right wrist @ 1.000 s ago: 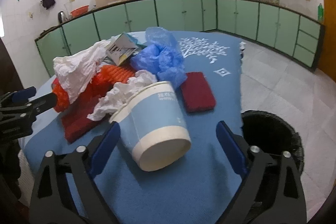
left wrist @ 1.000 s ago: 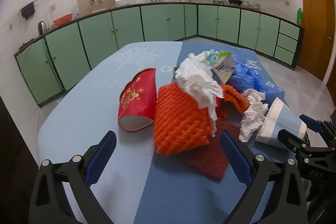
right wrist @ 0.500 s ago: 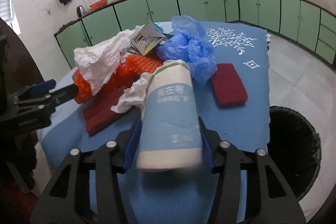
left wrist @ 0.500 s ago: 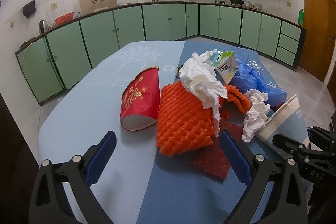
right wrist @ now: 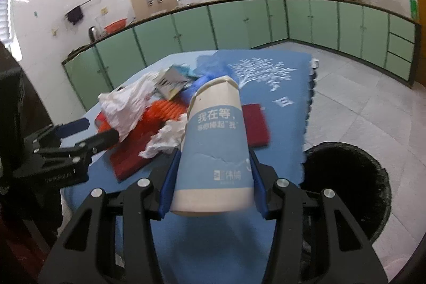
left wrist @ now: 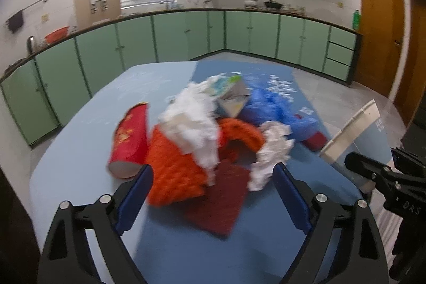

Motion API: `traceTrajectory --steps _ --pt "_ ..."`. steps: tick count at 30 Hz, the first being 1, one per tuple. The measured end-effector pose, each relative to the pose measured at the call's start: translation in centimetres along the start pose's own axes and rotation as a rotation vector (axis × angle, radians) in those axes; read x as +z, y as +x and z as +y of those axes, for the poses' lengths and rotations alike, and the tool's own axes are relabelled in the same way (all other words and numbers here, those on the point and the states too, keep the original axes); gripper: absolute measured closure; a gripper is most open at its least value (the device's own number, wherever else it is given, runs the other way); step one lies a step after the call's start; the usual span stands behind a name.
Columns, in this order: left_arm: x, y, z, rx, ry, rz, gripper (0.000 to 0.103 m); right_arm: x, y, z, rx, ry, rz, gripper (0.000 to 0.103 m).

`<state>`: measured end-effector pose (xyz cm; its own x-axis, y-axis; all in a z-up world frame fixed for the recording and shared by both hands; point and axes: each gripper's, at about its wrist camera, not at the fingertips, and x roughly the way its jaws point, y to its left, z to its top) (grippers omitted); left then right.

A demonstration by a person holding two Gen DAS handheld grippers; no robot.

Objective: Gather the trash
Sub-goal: 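Grasp the crumpled white tissue with the left gripper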

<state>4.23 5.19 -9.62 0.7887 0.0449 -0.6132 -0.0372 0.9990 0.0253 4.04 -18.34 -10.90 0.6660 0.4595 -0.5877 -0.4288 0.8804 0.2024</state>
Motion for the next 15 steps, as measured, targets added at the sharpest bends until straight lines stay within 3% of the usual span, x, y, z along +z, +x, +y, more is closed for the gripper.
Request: traceTrajectory --steps 9,15 --pt "0.5 2.0 -3.7 -0.063 0.055 0.003 0.027 0.1 -0.1 -2.9 -0.058 0.049 -0.016 0.056" --pt "0.5 4.1 -5.8 -0.057 0.100 0.031 0.043 0.2 0.2 -4.2 -0.069 0.074 -0.015 0.056"
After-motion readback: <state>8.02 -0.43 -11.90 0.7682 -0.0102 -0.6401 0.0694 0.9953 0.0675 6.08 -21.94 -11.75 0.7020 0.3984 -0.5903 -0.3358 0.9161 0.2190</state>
